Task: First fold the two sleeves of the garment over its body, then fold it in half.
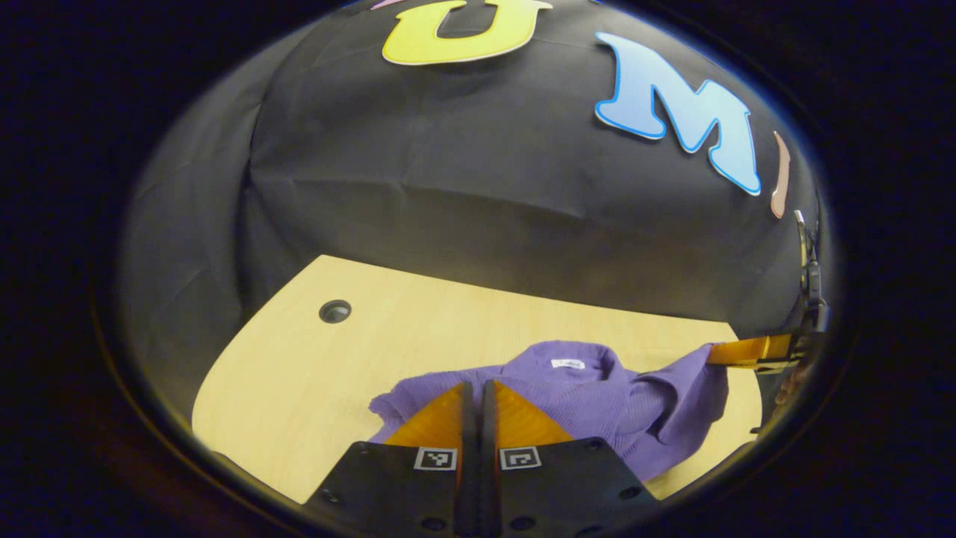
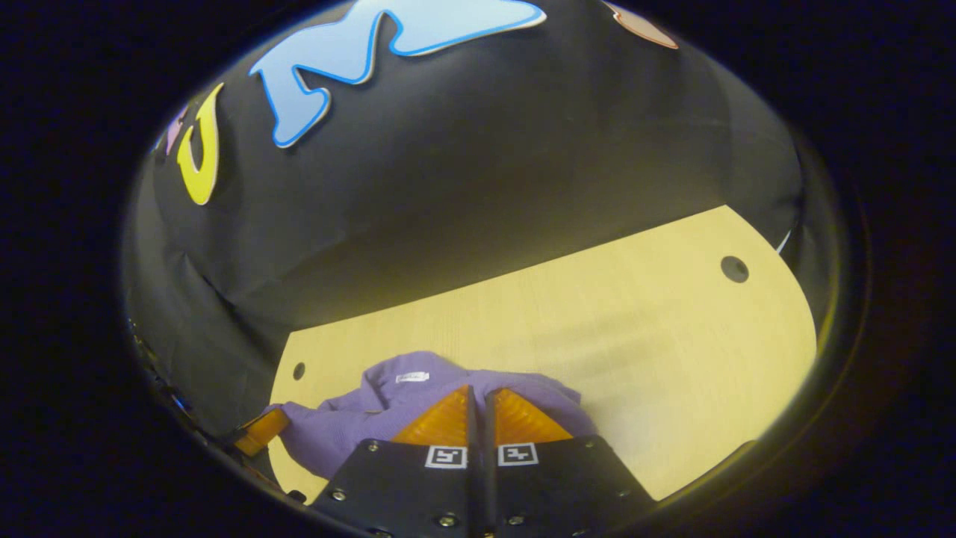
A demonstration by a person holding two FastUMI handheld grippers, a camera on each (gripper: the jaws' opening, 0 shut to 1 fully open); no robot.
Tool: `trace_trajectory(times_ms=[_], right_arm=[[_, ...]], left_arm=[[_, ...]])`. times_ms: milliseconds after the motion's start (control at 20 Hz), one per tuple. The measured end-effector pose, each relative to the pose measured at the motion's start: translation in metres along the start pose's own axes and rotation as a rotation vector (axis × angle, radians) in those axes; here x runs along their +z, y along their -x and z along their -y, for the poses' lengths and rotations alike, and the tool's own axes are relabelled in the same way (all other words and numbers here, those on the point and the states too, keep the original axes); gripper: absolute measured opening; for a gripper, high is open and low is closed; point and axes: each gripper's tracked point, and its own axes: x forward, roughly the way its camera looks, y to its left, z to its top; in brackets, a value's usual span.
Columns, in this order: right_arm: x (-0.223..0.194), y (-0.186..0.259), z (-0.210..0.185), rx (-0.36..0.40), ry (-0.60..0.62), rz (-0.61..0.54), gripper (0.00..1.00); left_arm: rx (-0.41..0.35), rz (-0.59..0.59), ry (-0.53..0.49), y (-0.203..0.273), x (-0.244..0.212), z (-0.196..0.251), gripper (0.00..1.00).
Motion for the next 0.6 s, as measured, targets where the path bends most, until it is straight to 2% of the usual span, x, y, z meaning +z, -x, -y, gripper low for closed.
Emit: trace_trajectory(times_ms=[150, 300, 600], right_arm=[[0.015, -0.025, 0.006, -0.005, -0.015, 0.017, 0.00], [0.029, -0.049, 0.011, -0.012, -0.018, 0.039, 0.00], [0.013, -0.087, 0.025, -0.051, 0.015, 0.008, 0.01]], left_arm=[[0.002, 0.006, 0.035, -0.038, 0.010, -0.004, 0.06], [0.003, 0.007, 0.026, -0.072, 0.016, -0.006, 0.06], [0.028, -0.026, -0.036, -0.110, -0.003, -0.011, 0.06]])
